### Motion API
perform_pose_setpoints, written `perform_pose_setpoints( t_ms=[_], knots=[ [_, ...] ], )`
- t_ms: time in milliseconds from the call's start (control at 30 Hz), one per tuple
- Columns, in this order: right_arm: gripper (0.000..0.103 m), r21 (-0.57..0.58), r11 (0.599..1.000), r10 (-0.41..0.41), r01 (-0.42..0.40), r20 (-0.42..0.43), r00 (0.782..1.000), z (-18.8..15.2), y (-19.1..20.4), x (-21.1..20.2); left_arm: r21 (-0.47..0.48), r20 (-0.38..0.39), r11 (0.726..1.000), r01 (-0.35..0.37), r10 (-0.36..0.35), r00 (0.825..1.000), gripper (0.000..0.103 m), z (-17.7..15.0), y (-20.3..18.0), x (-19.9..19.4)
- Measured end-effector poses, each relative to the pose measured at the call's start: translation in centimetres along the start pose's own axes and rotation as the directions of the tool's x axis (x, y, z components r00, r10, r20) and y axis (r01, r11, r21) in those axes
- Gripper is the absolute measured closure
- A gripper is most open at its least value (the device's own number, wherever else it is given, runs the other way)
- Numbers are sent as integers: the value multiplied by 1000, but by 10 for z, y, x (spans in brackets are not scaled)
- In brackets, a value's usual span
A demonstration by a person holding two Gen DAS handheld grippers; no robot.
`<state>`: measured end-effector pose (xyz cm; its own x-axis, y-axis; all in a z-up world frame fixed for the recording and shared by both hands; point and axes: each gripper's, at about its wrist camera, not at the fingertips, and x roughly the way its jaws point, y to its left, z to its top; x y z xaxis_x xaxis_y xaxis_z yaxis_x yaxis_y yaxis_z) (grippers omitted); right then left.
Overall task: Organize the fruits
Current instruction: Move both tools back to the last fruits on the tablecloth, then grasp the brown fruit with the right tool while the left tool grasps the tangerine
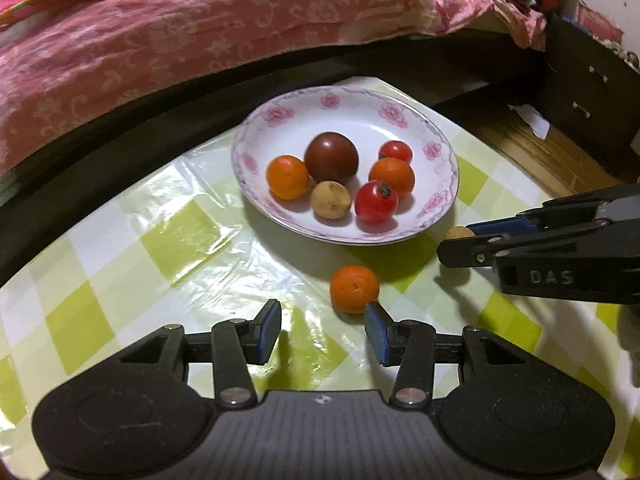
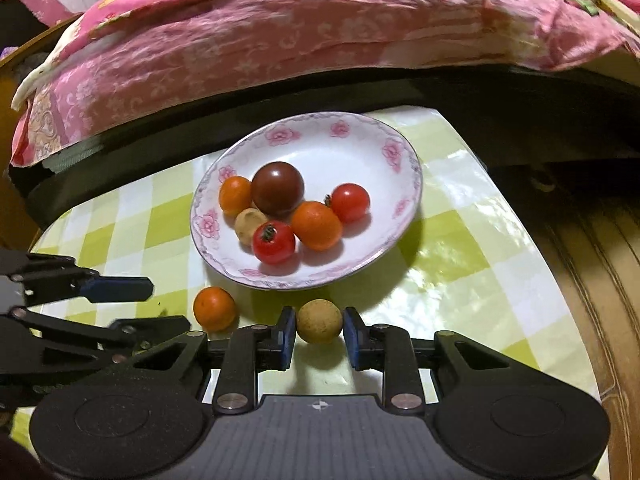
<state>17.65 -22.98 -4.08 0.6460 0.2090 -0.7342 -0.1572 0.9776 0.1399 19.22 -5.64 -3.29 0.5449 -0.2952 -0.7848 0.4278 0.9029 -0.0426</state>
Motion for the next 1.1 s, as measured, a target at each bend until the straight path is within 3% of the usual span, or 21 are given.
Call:
perform_pose_setpoints(
  t_ms=[300,467,700,1100],
  knots=[
    [81,115,988,106,-105,-3,994,-1,-15,-9,29,36,1000,8,-9,999,44,2,-10,17],
    [81,113,989,96,-94,-12,995,-2,-15,-7,16,53,1000,-7,6,999,46,1,-10,22],
    [81,103,991,90,-87,-27,996,-4,-13,-3,7,71,1000,-4,4,997,65,2,-9,23],
    [81,65,995,72,-70,-26,997,-7,-14,-4,63,67,998,-17,13,998,65,-11,-12,11]
  ],
)
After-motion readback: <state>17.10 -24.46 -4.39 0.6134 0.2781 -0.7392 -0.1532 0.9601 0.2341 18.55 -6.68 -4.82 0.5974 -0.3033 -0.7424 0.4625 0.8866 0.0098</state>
